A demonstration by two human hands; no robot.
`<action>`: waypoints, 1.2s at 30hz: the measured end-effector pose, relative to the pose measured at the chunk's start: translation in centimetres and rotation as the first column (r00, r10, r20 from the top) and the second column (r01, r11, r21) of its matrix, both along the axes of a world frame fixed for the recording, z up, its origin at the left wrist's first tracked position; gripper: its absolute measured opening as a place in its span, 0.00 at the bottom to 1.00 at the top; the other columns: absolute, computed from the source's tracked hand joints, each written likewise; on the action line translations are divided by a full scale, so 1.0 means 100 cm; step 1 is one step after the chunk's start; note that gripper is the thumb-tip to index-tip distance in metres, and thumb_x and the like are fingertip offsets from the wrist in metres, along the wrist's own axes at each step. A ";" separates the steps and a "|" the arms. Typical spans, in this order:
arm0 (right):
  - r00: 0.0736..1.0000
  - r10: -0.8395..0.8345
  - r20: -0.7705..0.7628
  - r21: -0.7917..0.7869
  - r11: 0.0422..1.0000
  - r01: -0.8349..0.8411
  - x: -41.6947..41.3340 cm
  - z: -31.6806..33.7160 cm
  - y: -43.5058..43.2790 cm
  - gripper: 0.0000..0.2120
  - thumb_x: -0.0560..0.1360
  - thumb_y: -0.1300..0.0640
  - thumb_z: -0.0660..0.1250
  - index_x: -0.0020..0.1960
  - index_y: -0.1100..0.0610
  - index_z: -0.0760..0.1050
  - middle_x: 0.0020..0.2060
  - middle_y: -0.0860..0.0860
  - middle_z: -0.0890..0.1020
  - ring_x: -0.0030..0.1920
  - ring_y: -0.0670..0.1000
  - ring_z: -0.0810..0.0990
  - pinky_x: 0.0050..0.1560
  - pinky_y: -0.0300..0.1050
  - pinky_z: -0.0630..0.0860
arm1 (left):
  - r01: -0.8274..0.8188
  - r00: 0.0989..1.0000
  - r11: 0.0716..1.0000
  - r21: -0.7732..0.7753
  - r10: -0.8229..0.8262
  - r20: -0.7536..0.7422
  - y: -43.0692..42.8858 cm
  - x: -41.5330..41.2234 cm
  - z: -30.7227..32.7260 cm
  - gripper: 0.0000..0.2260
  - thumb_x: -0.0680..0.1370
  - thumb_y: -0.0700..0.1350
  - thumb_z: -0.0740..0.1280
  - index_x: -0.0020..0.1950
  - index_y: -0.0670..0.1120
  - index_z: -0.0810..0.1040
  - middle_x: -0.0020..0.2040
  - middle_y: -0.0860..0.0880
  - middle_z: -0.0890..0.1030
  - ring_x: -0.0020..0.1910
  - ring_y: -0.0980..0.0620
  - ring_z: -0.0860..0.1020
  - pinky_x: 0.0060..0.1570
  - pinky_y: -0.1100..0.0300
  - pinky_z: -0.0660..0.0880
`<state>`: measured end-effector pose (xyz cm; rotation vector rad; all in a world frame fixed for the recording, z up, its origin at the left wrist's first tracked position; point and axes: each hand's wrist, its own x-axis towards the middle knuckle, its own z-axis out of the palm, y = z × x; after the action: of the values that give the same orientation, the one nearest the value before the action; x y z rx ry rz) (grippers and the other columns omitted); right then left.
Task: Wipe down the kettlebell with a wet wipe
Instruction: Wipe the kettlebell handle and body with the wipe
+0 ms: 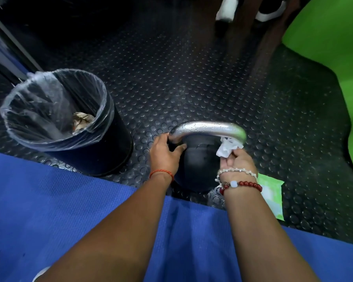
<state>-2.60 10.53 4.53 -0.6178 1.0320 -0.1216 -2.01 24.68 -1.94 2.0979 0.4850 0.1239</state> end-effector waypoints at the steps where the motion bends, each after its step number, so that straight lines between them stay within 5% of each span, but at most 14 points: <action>1: 1.000 -0.011 0.026 0.042 0.999 0.010 0.000 0.002 0.001 0.04 0.76 0.67 0.63 0.44 0.63 0.75 0.39 0.56 0.82 0.39 0.49 0.82 0.52 0.45 0.79 | 0.002 1.000 1.000 -0.006 -0.002 -0.001 0.000 0.000 0.001 0.11 0.70 0.49 0.74 0.44 0.49 0.74 0.48 0.53 0.75 0.48 0.52 0.74 0.51 0.58 0.73; 6: 0.992 -0.096 0.085 0.192 0.978 0.079 0.004 0.002 0.002 0.06 0.77 0.69 0.61 0.42 0.63 0.74 0.26 0.54 0.82 0.30 0.48 0.83 0.39 0.42 0.82 | 0.004 1.000 1.000 0.019 -0.004 0.000 -0.001 0.000 0.002 0.10 0.70 0.49 0.74 0.43 0.50 0.74 0.46 0.53 0.74 0.46 0.52 0.74 0.49 0.58 0.73; 9: 0.980 -0.165 0.108 0.293 0.948 0.127 0.004 0.004 0.004 0.06 0.76 0.69 0.61 0.43 0.63 0.75 0.25 0.53 0.82 0.31 0.48 0.83 0.42 0.43 0.82 | 0.008 1.000 1.000 0.018 -0.008 -0.001 -0.001 0.000 0.003 0.10 0.70 0.49 0.74 0.43 0.49 0.74 0.46 0.53 0.74 0.46 0.52 0.74 0.49 0.59 0.73; 18: 0.962 -0.211 0.176 0.354 0.925 0.138 0.005 0.003 0.007 0.10 0.76 0.70 0.60 0.39 0.63 0.77 0.23 0.52 0.80 0.22 0.46 0.79 0.25 0.35 0.77 | 0.021 1.000 0.999 0.034 -0.021 -0.014 0.000 0.001 0.004 0.11 0.71 0.49 0.74 0.43 0.50 0.73 0.46 0.53 0.73 0.45 0.52 0.73 0.48 0.59 0.72; 21: 0.981 -0.093 0.171 0.231 0.972 0.052 0.002 0.002 0.001 0.19 0.75 0.69 0.59 0.28 0.63 0.78 0.23 0.51 0.78 0.18 0.44 0.72 0.21 0.32 0.70 | 0.022 1.000 0.999 0.035 -0.021 -0.017 0.000 0.000 0.004 0.11 0.71 0.49 0.74 0.42 0.50 0.72 0.46 0.52 0.73 0.44 0.53 0.72 0.47 0.59 0.72; 24: 0.994 0.064 -0.088 -0.134 0.988 -0.075 0.005 0.005 -0.007 0.06 0.74 0.65 0.64 0.39 0.62 0.76 0.34 0.54 0.79 0.18 0.45 0.73 0.19 0.32 0.69 | 0.022 1.000 0.999 0.034 -0.021 -0.009 0.000 0.000 0.004 0.11 0.71 0.49 0.74 0.42 0.49 0.72 0.46 0.52 0.73 0.44 0.53 0.72 0.45 0.61 0.70; 29: 0.987 -0.046 -0.155 -0.754 0.651 -0.088 -0.002 -0.002 -0.004 0.10 0.69 0.64 0.68 0.33 0.52 0.76 0.34 0.48 0.81 0.33 0.47 0.78 0.29 0.33 0.69 | 0.026 1.000 0.999 0.029 -0.025 -0.017 0.000 0.000 0.003 0.11 0.71 0.50 0.74 0.42 0.50 0.72 0.47 0.53 0.73 0.45 0.53 0.73 0.47 0.60 0.71; 32: 0.969 0.015 -0.246 -0.869 0.439 -0.227 -0.007 -0.010 -0.007 0.07 0.71 0.59 0.68 0.36 0.49 0.77 0.36 0.45 0.80 0.35 0.46 0.76 0.29 0.32 0.64 | 0.027 1.000 0.999 0.023 -0.026 -0.014 0.000 0.001 0.002 0.11 0.71 0.49 0.74 0.42 0.50 0.72 0.46 0.53 0.73 0.45 0.52 0.73 0.47 0.60 0.71; 36: 0.986 0.061 -0.158 -0.935 0.312 -0.169 -0.002 -0.016 -0.020 0.06 0.71 0.59 0.68 0.38 0.50 0.80 0.39 0.47 0.83 0.36 0.48 0.79 0.35 0.38 0.74 | 0.036 0.999 0.999 0.022 -0.036 0.017 0.001 0.001 0.002 0.11 0.70 0.48 0.74 0.42 0.49 0.73 0.45 0.53 0.73 0.44 0.52 0.73 0.45 0.62 0.69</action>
<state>-2.79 8.55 2.95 -1.8339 0.9195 -0.6261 -1.86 24.75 -1.77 2.1243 0.4372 0.1272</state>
